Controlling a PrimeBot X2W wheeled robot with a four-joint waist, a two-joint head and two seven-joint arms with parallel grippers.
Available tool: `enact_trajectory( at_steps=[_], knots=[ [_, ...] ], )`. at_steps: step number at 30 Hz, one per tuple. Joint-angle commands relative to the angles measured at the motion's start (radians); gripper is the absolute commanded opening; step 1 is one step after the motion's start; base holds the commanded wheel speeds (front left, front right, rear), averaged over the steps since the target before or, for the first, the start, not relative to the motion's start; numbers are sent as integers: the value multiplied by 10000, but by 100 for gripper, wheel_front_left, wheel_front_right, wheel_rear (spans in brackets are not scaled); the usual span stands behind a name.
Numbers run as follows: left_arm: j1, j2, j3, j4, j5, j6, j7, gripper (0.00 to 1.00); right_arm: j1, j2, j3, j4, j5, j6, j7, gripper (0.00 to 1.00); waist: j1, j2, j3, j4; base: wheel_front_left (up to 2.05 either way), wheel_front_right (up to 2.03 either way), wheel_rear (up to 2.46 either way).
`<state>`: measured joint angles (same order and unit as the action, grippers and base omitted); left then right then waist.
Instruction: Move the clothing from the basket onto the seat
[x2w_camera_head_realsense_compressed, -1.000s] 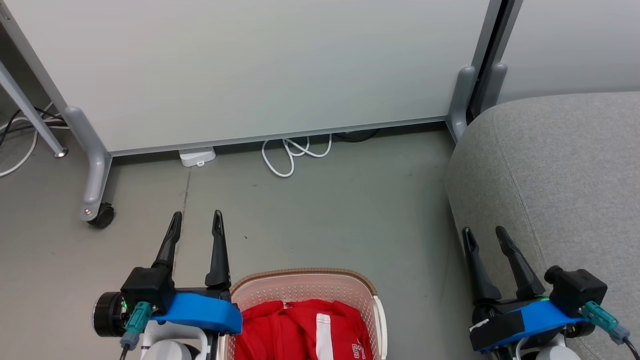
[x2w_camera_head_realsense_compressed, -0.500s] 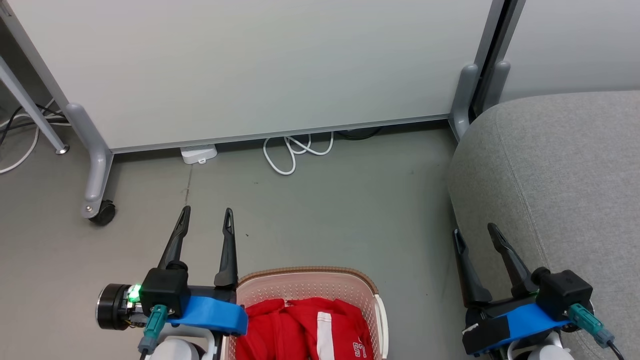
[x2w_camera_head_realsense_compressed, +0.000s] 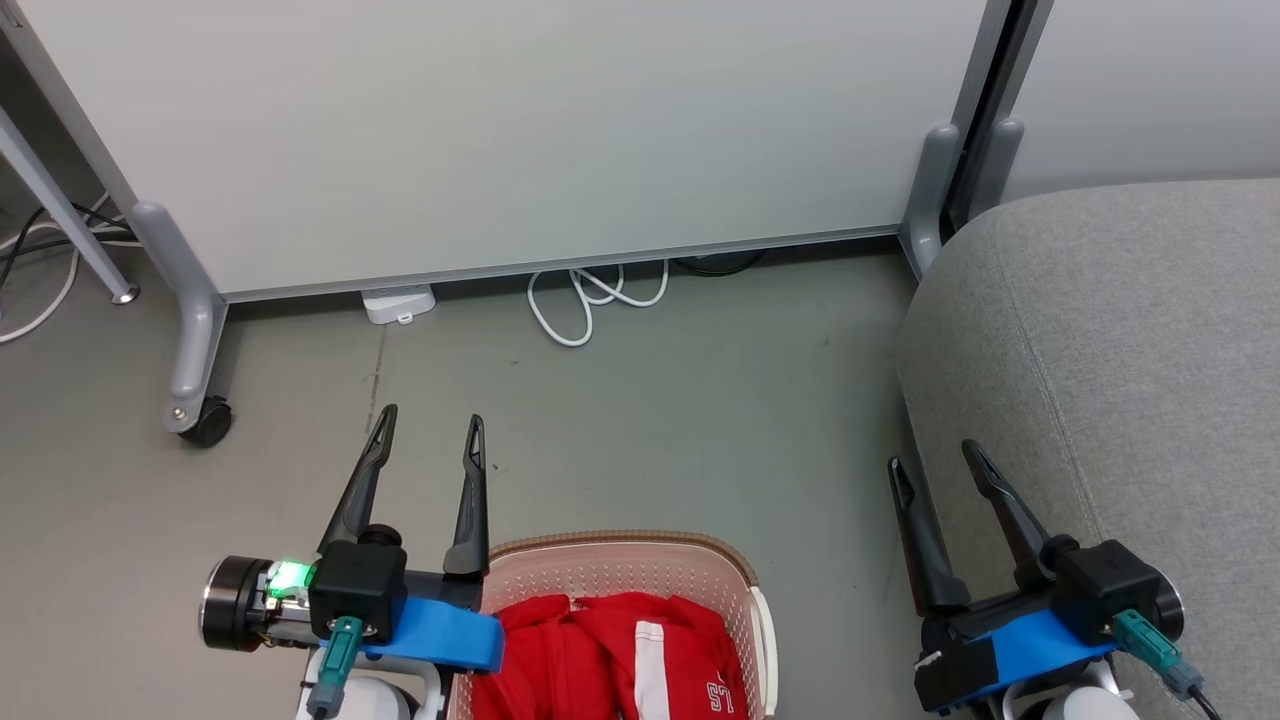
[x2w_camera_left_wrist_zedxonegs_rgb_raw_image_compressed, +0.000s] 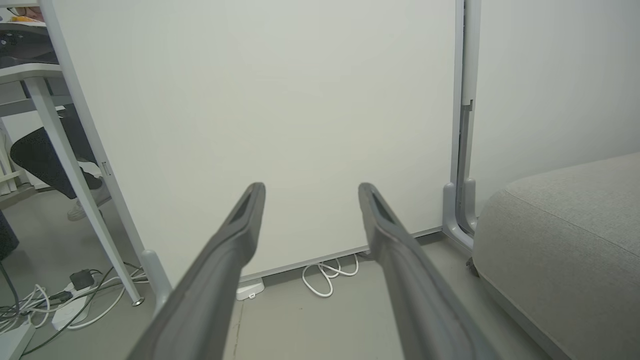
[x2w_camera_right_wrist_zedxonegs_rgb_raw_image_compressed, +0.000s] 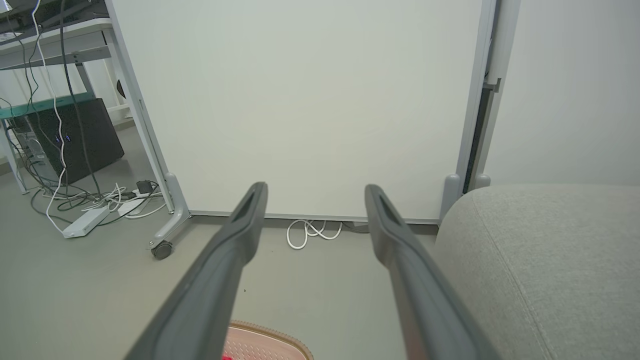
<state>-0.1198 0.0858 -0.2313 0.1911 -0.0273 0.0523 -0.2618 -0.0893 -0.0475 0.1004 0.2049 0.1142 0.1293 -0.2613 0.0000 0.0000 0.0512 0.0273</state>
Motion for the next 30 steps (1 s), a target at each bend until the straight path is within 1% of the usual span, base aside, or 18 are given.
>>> enact_trajectory(
  at_steps=[1,16,19,22,30],
  knots=[
    [-79,-25,42,-21,37,-45,-49,100,-118,-51,13,-6,-9,25,-59,100,0,0,-2,3,0,0,0],
    [-87,-108,189,-2,15,-177,-47,100,-148,-50,26,-16,98,24,-57,100,0,0,87,-8,0,0,0],
    [-260,-137,182,105,-56,-304,-46,100,-198,-50,-16,-60,46,25,-57,100,0,0,188,-4,0,0,0],
    [-440,-145,117,361,-43,-528,-39,100,-307,-50,-37,-96,-12,24,-57,100,0,0,328,-26,0,0,0],
    [-1537,-22,-201,1755,155,-1177,-39,100,-793,-47,-164,-279,-144,24,-56,100,0,0,1145,-242,0,0,0]
  ],
)
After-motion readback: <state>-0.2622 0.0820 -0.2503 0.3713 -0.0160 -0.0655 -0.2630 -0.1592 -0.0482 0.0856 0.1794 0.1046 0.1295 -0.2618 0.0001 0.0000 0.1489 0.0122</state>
